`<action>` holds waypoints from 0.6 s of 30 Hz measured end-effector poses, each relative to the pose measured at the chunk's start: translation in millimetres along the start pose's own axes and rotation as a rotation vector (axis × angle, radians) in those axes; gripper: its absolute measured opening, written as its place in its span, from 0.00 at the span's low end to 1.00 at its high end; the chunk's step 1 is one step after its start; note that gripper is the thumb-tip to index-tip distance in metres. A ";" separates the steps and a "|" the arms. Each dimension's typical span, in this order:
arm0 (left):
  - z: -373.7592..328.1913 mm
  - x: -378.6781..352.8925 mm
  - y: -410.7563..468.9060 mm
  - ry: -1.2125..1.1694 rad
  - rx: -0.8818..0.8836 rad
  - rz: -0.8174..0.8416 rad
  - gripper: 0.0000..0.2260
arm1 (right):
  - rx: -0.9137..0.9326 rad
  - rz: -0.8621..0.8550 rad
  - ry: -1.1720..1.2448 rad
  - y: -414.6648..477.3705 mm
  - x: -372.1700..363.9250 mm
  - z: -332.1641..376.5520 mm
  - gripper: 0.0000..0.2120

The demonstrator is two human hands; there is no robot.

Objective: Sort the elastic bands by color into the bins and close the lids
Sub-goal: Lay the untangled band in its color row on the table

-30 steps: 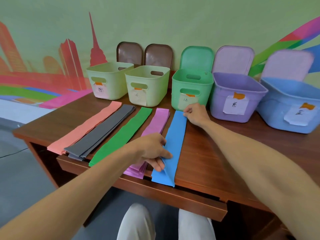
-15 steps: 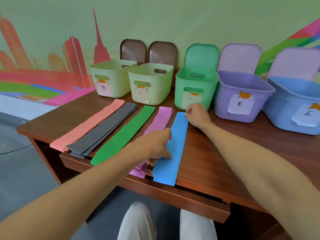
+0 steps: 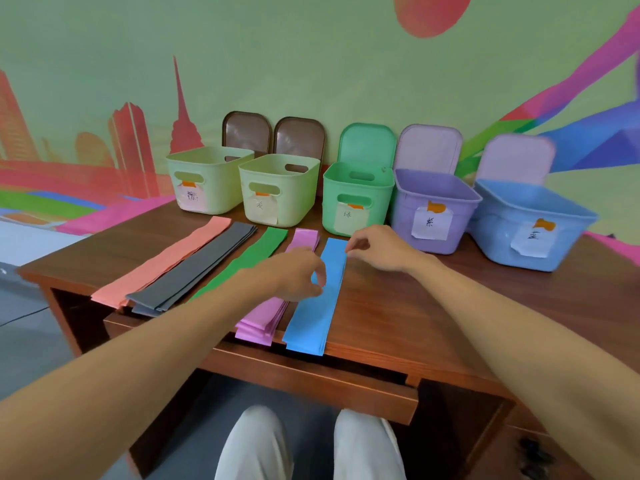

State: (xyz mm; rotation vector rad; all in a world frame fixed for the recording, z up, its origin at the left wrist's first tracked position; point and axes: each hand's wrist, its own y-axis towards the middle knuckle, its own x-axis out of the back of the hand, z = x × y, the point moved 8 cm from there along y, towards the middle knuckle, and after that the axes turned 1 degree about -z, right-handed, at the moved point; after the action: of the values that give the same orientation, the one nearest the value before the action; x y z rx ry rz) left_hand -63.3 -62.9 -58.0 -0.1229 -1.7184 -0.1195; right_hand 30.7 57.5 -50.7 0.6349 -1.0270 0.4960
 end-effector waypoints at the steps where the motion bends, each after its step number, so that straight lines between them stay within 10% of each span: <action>1: 0.9 6.8 -4.4 -0.017 0.001 -0.045 0.12 | 0.012 0.019 -0.015 -7.6 4.1 5.7 0.06; 18: 87.7 58.1 -75.1 -0.174 0.263 -0.352 0.07 | 0.147 0.010 0.089 -32.4 7.7 71.3 0.09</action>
State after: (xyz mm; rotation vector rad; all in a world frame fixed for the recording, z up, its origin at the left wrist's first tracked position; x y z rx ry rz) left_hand -168.9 -123.2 -14.4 0.3753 -1.9004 -0.1444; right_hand 10.7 -14.3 -25.5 0.7323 -0.9154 0.6078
